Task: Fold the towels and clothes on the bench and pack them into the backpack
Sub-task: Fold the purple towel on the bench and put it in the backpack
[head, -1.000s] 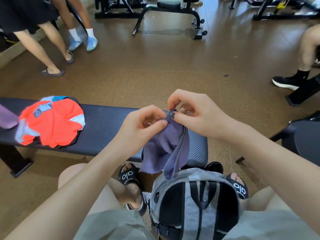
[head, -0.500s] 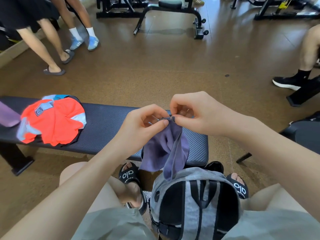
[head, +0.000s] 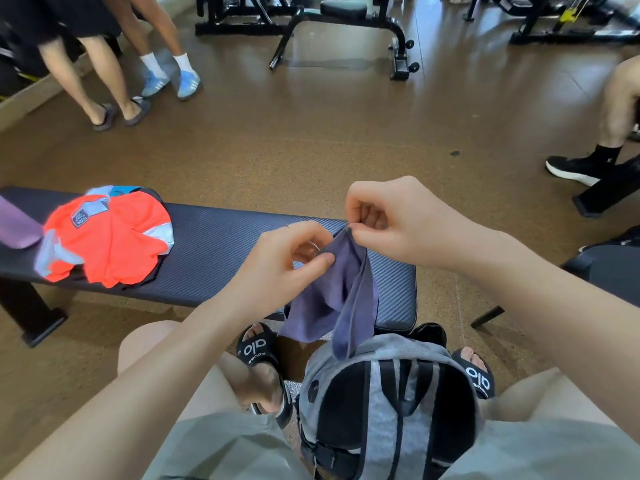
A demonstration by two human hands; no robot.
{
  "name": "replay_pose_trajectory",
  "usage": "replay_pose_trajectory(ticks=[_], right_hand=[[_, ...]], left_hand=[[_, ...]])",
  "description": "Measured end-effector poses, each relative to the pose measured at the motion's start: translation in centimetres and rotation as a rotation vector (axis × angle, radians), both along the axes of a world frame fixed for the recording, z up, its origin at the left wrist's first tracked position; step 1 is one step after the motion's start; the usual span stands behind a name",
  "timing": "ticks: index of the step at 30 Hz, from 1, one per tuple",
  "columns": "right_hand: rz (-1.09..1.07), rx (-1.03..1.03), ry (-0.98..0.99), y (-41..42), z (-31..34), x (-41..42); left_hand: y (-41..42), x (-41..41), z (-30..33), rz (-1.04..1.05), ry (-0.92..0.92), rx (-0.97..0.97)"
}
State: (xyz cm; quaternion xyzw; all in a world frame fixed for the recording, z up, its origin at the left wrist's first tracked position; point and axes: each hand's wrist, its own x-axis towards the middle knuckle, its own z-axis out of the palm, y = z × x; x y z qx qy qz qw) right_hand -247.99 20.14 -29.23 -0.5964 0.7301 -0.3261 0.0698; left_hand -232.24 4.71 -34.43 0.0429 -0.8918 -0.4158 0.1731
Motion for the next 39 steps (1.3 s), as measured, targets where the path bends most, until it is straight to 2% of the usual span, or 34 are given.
replay_pose_trajectory(ticks=[4,8,14,17,21,27,32,36,39], right_hand=[[0.009,-0.006,0.029,0.1,0.4,-0.6],[-0.029,-0.022,0.041,0.4,1.0,-1.6],[-0.064,0.012,0.173,1.3,1.2,-3.5],[-0.115,0.033,0.202,2.0,1.2,-4.8],[-0.194,0.082,0.216,2.8,0.9,-6.2],[-0.25,0.05,0.234,2.8,0.4,-6.6],[-0.29,0.074,0.241,2.8,0.1,-7.2],[-0.372,-0.033,0.257,2.8,1.1,-7.7],[-0.429,-0.158,0.295,2.5,2.0,-7.7]], left_hand=[[-0.8,0.4,-2.3,-0.071,-0.031,-0.231],[-1.8,1.1,-5.2,-0.019,-0.14,-0.552],[-4.2,2.3,-7.2,0.032,-0.282,-0.702],[-5.9,2.7,-6.5,0.014,-0.299,-0.682],[-8.3,2.9,-5.1,0.04,-0.216,-0.686],[-10.1,2.6,-2.8,0.092,-0.115,-0.69],[-11.2,2.5,-0.3,0.119,-0.086,-0.769],[-12.5,2.0,3.4,0.154,0.054,-0.721],[-12.8,1.4,5.8,0.283,0.171,-0.695]])
